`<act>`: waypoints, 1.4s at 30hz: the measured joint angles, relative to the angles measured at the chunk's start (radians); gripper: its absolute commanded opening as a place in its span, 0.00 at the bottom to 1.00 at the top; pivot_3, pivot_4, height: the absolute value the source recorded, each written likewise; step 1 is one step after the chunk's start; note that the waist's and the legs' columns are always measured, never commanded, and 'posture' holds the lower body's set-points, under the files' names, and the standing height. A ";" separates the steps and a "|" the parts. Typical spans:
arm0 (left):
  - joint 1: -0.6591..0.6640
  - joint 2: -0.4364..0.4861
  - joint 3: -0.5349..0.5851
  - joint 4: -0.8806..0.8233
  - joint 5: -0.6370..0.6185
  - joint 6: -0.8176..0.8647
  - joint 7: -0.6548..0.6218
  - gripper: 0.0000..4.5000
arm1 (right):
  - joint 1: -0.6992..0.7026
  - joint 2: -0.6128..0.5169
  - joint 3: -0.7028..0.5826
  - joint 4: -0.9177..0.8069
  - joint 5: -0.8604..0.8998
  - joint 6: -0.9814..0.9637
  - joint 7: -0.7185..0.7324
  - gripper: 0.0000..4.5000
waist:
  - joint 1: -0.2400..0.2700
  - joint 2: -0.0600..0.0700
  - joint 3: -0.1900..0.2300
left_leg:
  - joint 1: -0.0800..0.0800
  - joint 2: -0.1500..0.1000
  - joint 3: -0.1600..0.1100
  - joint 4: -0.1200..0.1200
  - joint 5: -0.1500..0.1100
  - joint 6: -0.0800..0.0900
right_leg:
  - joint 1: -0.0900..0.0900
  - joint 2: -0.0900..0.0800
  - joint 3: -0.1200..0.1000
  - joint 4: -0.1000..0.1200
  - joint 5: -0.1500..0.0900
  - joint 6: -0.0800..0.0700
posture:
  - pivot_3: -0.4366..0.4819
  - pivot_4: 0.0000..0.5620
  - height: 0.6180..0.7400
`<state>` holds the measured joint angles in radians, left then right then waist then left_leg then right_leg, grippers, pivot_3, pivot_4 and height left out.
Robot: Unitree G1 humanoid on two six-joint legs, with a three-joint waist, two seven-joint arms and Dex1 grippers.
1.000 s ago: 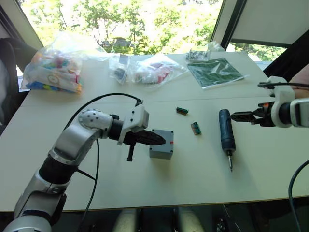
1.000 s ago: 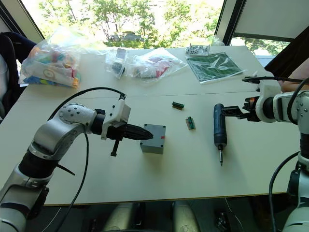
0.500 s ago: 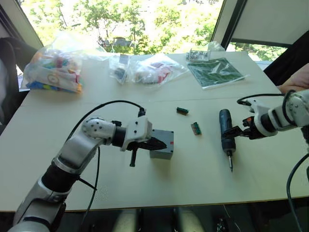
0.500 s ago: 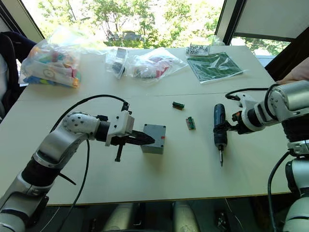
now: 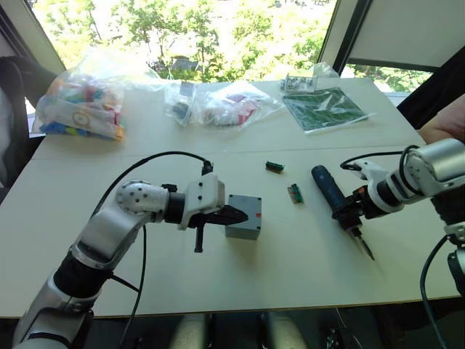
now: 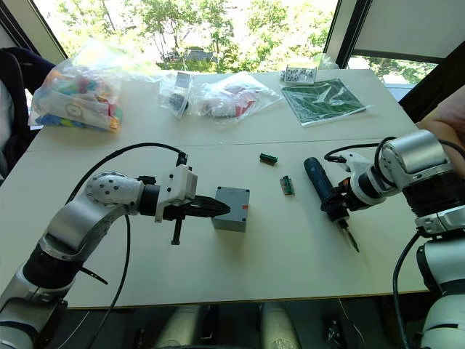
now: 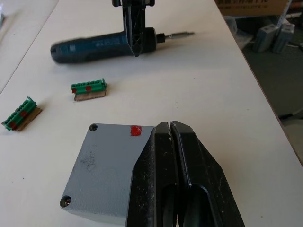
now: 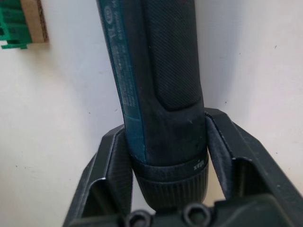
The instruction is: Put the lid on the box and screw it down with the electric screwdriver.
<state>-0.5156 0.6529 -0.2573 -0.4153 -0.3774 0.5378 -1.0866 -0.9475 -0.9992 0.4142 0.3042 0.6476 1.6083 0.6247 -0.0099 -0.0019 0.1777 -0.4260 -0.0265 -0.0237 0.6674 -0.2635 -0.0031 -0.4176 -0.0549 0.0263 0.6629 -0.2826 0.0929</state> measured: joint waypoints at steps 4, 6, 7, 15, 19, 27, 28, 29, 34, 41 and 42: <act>-0.015 0.004 0.002 0.042 -0.002 -0.005 -0.009 0.00 | -0.006 0.052 -0.083 0.063 -0.057 -0.039 -0.036 0.39 | -0.002 0.000 0.000 | 0.000 0.000 0.001 0.001 0.000 0.000 | 0.000 0.000 0.000 0.001 0.000 0.000 | 0.48 0.27 1.00; -0.019 0.009 0.009 0.069 -0.008 -0.006 -0.025 0.00 | -0.056 0.108 -0.180 0.165 -0.097 -0.073 -0.102 0.39 | -0.006 0.002 0.001 | 0.000 -0.001 0.003 0.001 0.000 0.000 | -0.002 0.001 0.002 0.002 0.000 0.000 | 0.48 0.27 1.00; -0.025 0.009 0.012 0.098 -0.013 -0.006 -0.032 0.00 | -0.107 0.127 -0.252 0.211 -0.115 -0.106 -0.142 0.39 | -0.005 0.005 0.003 | -0.002 -0.001 0.004 0.000 0.000 0.000 | -0.006 0.001 0.004 0.003 0.000 0.000 | 0.48 0.27 1.00; -0.100 0.016 0.026 0.283 -0.030 -0.002 -0.136 0.00 | -0.069 0.485 -0.981 -0.281 0.046 -0.437 -0.376 0.39 | -0.001 0.002 0.001 | -0.008 0.007 0.000 -0.001 0.000 -0.001 | -0.010 0.008 0.002 0.003 0.000 0.000 | 0.48 0.27 1.00; -0.142 -0.012 0.021 0.336 -0.033 0.000 -0.156 0.00 | 0.131 0.656 -1.028 -0.586 0.202 -0.479 -0.416 0.39 | 0.004 0.003 0.001 | -0.008 0.001 0.000 0.001 0.002 -0.002 | -0.009 0.004 0.002 0.005 0.000 0.000 | 0.48 0.27 1.00; -0.182 -0.066 -0.019 0.380 -0.009 -0.006 -0.174 0.00 | 0.542 0.731 -0.630 -0.864 0.113 -0.689 -0.279 0.39 | -0.008 0.002 0.001 | -0.008 0.001 0.000 0.002 0.001 -0.002 | -0.010 0.006 0.003 0.005 0.000 0.000 | 0.48 0.27 1.00; -0.184 -0.070 -0.026 0.384 -0.002 -0.009 -0.173 0.00 | 0.557 0.731 -0.607 -0.860 0.088 -0.718 -0.274 0.39 | -0.008 0.002 0.001 | -0.008 0.001 0.000 0.002 0.001 -0.002 | -0.010 0.006 0.003 0.005 0.000 0.000 | 0.48 0.27 1.00; -0.184 -0.077 -0.034 0.401 0.008 -0.018 -0.169 0.00 | 0.573 0.731 -0.573 -0.850 0.046 -0.771 -0.266 0.39 | -0.007 0.002 0.001 | -0.007 0.001 0.000 0.002 0.002 -0.002 | -0.010 0.006 0.003 0.005 0.000 0.000 | 0.48 0.27 1.00; -0.178 -0.084 -0.054 0.426 0.065 -0.051 -0.153 0.00 | 0.587 0.728 -0.491 -0.831 -0.051 -0.894 -0.240 0.39 | -0.004 0.002 0.001 | -0.007 0.001 0.000 0.002 0.002 -0.002 | -0.009 0.006 0.003 0.004 0.000 0.000 | 0.48 0.27 1.00; -0.147 -0.085 -0.068 0.432 0.103 -0.095 -0.150 0.00 | 0.603 0.713 -0.454 -0.787 -0.109 -0.973 -0.216 0.39 | -0.002 0.002 0.001 | -0.005 0.001 0.000 0.002 0.002 -0.002 | -0.007 0.006 0.002 0.005 0.000 0.000 | 0.48 0.27 1.00; -0.147 -0.085 -0.068 0.432 0.104 -0.095 -0.150 0.00 | 0.604 0.709 -0.453 -0.786 -0.113 -0.978 -0.211 0.39 | -0.002 0.002 0.001 | -0.005 0.001 0.000 0.002 0.002 -0.002 | -0.007 0.006 0.003 0.005 0.000 0.000 | 0.48 0.27 1.00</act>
<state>-0.6625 0.5684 -0.3255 0.0166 -0.2737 0.4432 -1.2369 -0.3438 -0.2902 -0.0387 -0.4823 0.5350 0.6307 0.4133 -0.0119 0.0003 0.1787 -0.4307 -0.0255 -0.0239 0.6691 -0.2617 -0.0053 -0.4245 -0.0492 0.0288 0.6674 -0.2824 0.0929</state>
